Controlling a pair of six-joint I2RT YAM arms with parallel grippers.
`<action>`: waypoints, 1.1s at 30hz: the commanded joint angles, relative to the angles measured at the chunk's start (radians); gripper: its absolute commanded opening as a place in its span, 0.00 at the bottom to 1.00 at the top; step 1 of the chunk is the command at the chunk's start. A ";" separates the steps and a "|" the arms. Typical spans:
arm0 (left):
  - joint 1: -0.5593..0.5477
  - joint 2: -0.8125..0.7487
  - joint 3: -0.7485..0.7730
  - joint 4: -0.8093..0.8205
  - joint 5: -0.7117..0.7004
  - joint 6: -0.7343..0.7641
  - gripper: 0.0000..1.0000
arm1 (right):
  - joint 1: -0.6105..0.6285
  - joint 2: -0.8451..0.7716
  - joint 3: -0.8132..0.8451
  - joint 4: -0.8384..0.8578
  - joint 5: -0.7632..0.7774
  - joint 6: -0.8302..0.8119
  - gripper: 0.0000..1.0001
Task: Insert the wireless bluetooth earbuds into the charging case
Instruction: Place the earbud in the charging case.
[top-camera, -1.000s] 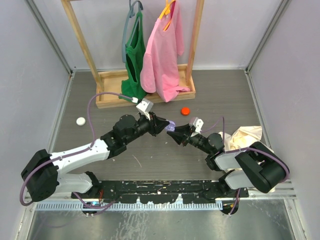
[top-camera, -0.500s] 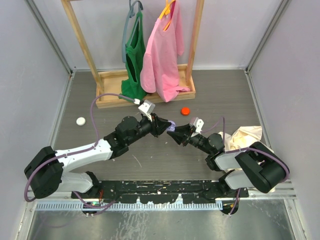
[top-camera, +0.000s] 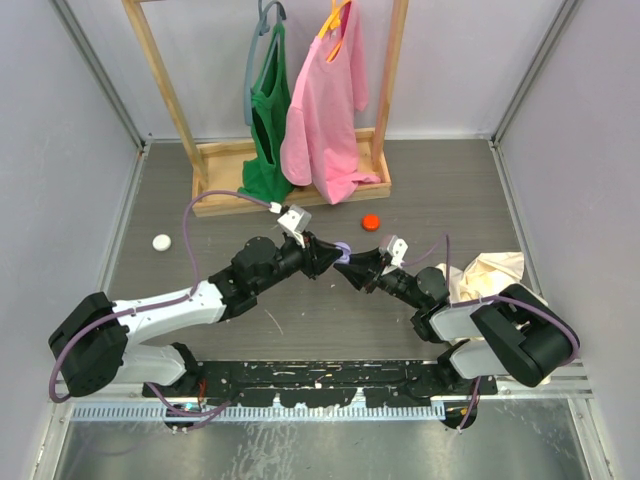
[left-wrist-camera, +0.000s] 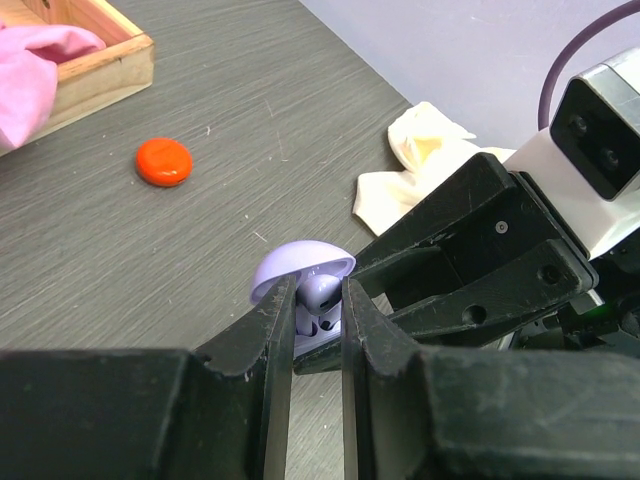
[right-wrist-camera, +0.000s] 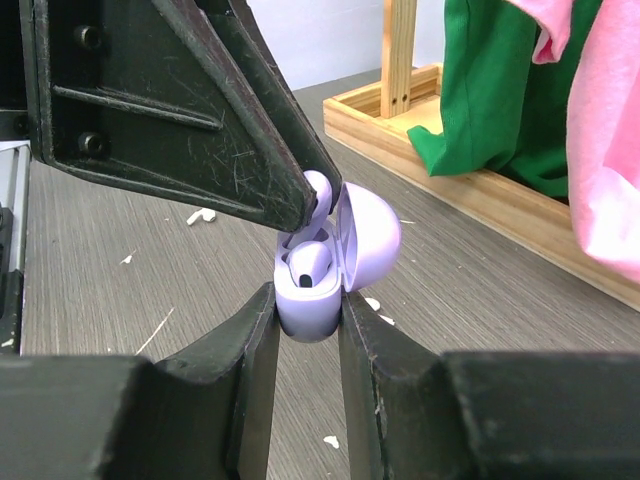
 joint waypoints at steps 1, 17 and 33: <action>-0.006 -0.012 -0.011 0.076 -0.022 0.006 0.20 | 0.004 -0.021 -0.002 0.095 0.019 -0.006 0.01; -0.007 -0.046 -0.021 0.016 0.014 0.004 0.28 | 0.004 -0.022 -0.003 0.095 0.021 -0.008 0.01; -0.006 -0.066 0.023 -0.071 -0.014 -0.012 0.42 | 0.004 -0.014 -0.001 0.095 0.020 -0.008 0.01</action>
